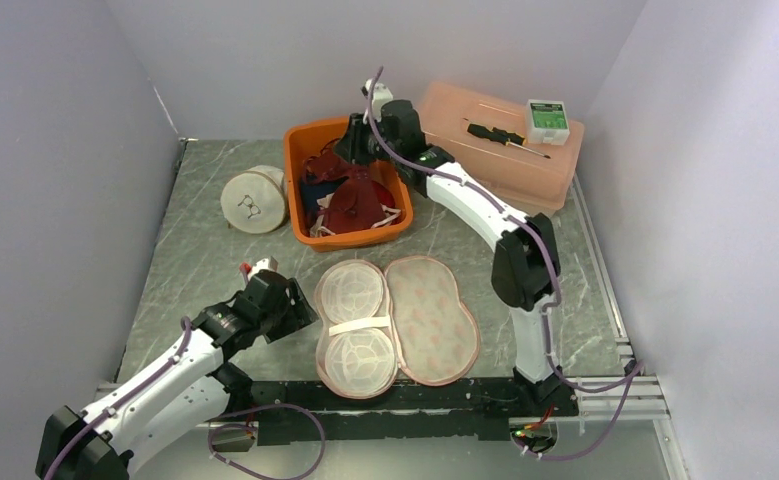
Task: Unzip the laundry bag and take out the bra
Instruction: Place the bra in the bin.
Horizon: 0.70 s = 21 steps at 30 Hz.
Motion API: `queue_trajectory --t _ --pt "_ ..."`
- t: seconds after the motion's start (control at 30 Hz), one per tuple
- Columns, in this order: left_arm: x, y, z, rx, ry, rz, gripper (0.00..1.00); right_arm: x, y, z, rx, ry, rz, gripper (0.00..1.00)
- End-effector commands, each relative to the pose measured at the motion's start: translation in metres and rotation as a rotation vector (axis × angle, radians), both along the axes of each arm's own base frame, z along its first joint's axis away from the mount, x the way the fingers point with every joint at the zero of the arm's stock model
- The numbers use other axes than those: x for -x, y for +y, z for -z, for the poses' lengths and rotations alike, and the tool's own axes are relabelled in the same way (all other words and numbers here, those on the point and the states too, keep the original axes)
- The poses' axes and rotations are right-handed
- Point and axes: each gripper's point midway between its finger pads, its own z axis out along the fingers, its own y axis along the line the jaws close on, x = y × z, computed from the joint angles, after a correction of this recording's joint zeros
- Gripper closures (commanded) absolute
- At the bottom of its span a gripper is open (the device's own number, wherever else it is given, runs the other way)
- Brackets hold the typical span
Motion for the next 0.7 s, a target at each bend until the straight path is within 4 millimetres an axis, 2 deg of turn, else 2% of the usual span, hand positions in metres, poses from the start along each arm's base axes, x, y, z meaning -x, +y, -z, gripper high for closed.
queue_trajectory --t 0.0,0.13,0.33,0.4,0.5,0.57,0.67 --pt "-0.009 -0.004 -0.017 0.014 -0.051 0.005 0.29 -0.011 0.001 0.085 0.008 0.227 -0.019 0.74" --pt "-0.008 -0.005 -0.015 0.026 -0.047 0.001 0.29 -0.017 -0.008 0.121 0.038 0.276 0.013 0.75" --pt "-0.008 -0.006 -0.013 0.023 -0.041 0.006 0.29 -0.02 -0.014 0.156 0.105 0.329 0.029 0.78" --pt "-0.008 -0.005 -0.013 0.017 -0.041 0.009 0.29 -0.02 -0.016 0.159 0.11 0.335 0.035 0.77" --pt "-0.008 -0.004 -0.012 0.01 -0.038 0.002 0.29 -0.017 -0.019 0.138 0.089 0.291 0.038 0.66" --pt "-0.009 -0.004 -0.012 0.011 -0.039 0.001 0.29 -0.014 -0.024 0.108 0.077 0.229 0.051 0.54" --pt "-0.01 -0.003 -0.013 0.008 -0.045 -0.004 0.29 0.002 -0.032 0.051 0.085 0.1 0.075 0.42"
